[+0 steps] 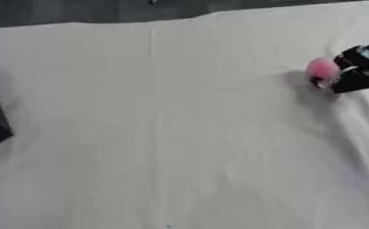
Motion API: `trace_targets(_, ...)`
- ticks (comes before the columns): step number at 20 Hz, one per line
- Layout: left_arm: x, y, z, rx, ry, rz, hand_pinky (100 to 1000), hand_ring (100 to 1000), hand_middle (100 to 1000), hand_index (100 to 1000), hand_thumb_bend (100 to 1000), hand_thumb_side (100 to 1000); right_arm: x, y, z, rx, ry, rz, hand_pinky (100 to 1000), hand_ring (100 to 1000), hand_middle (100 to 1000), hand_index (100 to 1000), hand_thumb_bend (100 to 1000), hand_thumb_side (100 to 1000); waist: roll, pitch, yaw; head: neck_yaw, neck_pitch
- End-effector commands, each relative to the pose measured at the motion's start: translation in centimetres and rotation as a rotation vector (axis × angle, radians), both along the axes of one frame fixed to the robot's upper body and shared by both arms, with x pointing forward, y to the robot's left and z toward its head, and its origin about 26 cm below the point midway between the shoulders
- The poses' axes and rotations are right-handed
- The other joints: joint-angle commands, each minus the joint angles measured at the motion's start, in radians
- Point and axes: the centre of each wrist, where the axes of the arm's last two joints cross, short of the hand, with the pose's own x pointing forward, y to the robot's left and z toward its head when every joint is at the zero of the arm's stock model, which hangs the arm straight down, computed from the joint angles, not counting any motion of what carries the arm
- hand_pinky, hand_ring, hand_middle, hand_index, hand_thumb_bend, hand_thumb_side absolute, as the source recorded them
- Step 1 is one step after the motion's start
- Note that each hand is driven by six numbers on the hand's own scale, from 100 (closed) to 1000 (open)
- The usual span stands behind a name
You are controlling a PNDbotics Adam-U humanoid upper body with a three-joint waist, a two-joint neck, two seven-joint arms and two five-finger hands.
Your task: Pick up the objects with one hand, pass them to the other hand, and then place them into the box on the other side of the table.
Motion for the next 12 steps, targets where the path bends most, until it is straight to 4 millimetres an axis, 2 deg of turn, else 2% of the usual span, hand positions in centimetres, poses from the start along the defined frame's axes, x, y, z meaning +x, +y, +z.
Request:
trace_targets(1,-0.4,1.1,1.4,0.011,-0.034,0.029,755,739,776,721,867,457,-0.5,0.3,1.8,-0.035,-0.025,0.028,748,734,446,449,323,100,0.008,-0.023,-0.005,0.007,0.007)
trace_targets(2,-0.4,1.2,1.3,0.013,-0.032,0.030,755,739,776,722,865,458,-0.6,0.4,2.0,-0.039,-0.032,0.034,748,734,444,466,280,100,0.008,-0.026,-0.007,0.009,0.009)
trace_targets(10,-0.4,1.5,0.9,0.025,-0.018,0.039,754,739,776,723,862,461,-1.2,1.6,3.2,-0.023,-0.112,0.080,742,739,455,512,292,100,0.010,-0.057,-0.021,0.018,0.024)
trace_targets(12,-0.4,1.6,0.7,0.028,-0.012,0.041,753,739,775,722,863,460,-1.3,2.1,3.6,-0.022,-0.139,0.094,741,739,454,511,270,100,0.010,-0.066,-0.025,0.021,0.029)
